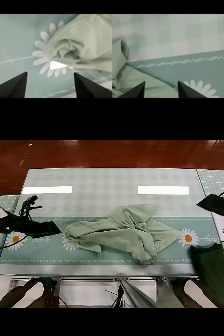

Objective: Fold the shirts.

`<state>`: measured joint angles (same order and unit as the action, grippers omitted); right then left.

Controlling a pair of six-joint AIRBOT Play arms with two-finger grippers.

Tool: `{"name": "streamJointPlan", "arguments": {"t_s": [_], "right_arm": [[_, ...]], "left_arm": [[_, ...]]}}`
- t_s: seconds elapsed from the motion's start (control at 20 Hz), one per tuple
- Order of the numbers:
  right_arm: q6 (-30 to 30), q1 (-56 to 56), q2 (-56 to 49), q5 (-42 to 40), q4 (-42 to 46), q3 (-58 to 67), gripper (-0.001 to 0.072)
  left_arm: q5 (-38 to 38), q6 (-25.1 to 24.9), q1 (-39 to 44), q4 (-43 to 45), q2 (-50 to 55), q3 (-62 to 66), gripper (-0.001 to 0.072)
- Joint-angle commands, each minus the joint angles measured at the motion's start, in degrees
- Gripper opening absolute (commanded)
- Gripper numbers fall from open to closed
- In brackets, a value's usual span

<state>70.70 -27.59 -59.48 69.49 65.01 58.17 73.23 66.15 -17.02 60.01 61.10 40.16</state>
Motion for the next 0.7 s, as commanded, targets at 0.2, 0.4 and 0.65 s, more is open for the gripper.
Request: {"name": "streamJointPlan", "arguments": {"t_s": [0.2,0.4,0.65], "right_arm": [[-2.3,0.3,0.1,1.4,-1.5,-4.9,0.0483],[-2.3,0.3,0.1,1.8,-1.5,-4.9,0.0483],[-2.0,-1.6,0.1,3.5,6.9,-6.2,0.0479]], "left_arm": [[-0.8,-10.3,-4.4,-12.9,13.7,-4.0,0.0682],[-6.1,-11.7,2.6,-21.0,19.0,-3.9,0.0667],[-7.3,-11.5,6.9,-21.7,20.9,-3.9,0.0031]]}}
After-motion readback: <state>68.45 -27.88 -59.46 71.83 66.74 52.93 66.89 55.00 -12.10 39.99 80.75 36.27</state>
